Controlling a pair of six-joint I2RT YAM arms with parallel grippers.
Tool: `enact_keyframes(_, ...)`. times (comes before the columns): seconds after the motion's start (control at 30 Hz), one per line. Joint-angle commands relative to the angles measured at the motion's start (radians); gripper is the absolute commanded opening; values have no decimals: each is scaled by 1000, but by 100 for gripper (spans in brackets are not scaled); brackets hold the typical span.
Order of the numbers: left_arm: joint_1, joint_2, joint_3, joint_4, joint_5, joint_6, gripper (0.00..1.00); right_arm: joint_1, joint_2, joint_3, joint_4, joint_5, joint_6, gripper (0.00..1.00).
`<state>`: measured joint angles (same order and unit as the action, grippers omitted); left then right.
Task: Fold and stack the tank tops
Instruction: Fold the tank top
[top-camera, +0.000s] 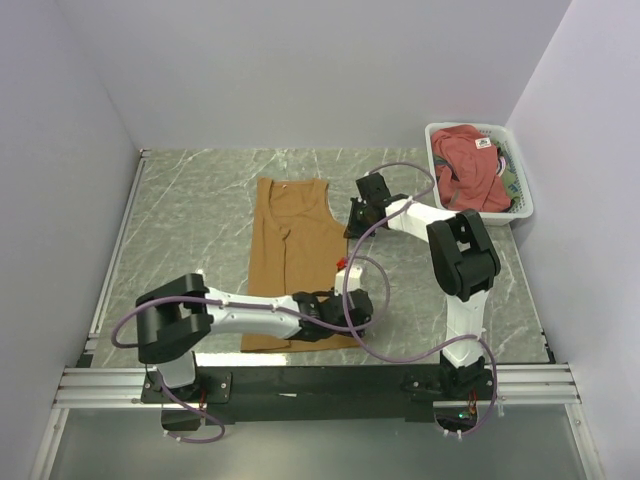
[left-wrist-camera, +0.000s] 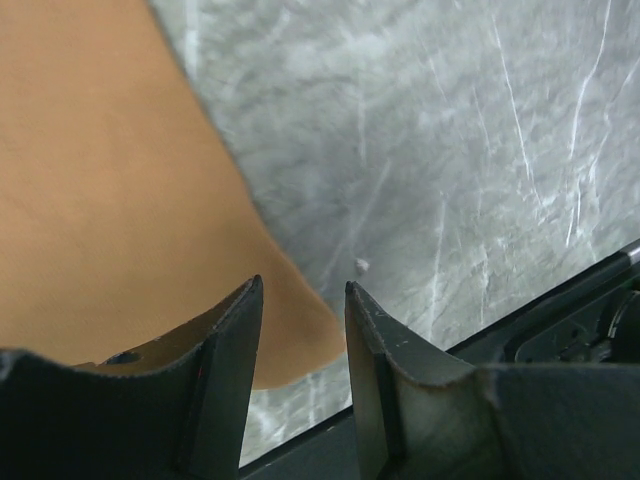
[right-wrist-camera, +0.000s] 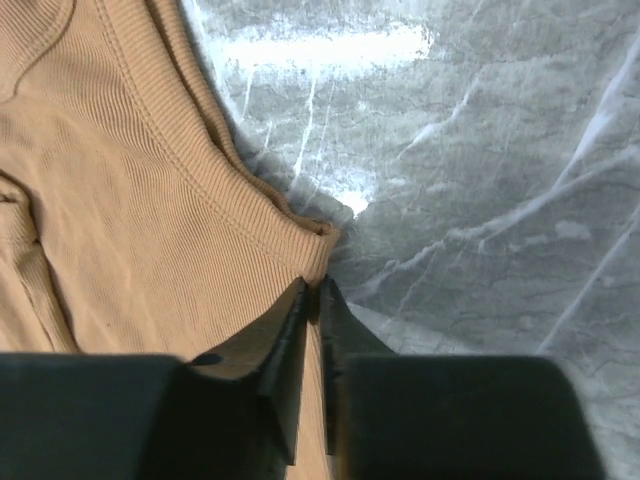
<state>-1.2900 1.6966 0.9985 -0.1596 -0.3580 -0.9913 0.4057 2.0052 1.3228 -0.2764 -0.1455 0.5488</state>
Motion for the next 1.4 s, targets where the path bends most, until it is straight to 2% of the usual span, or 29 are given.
enact_keyframes(0.0, -40, 35, 71, -59, -88, -18, 44, -10, -5, -17, 57, 4, 14, 13)
enact_keyframes(0.2, -95, 93, 109, -98, -113, -21, 43, -25, -40, -80, 74, 17, 28, 2)
enact_keyframes(0.4, -150, 153, 160, -167, -140, -21, 37, -31, -89, -140, 95, 32, 33, 0)
enact_keyframes(0.57, -183, 173, 190, -218, -163, -24, 28, -34, -118, -180, 103, 43, 33, 0)
enact_keyframes(0.63, -190, 163, 184, -222, -165, -27, 18, -36, -138, -192, 106, 50, 34, 0)
enact_keyframes(0.7, -192, 128, 169, -216, -161, -35, 11, -39, -161, -214, 105, 60, 34, 0)
enact_keyframes(0.73, -192, 111, 145, -209, -157, -38, 3, -39, -169, -221, 105, 69, 34, 0)
enact_keyframes(0.77, -192, 94, 131, -202, -151, -41, 1, -41, -178, -235, 105, 76, 34, 0)
enact_keyframes(1.03, -187, -164, -56, -14, -78, -66, 1, -41, -235, -223, 56, 132, 10, 0)
enact_keyframes(1.37, -149, -345, -205, -40, -130, -208, 1, 18, -195, -71, -41, 182, -12, 0)
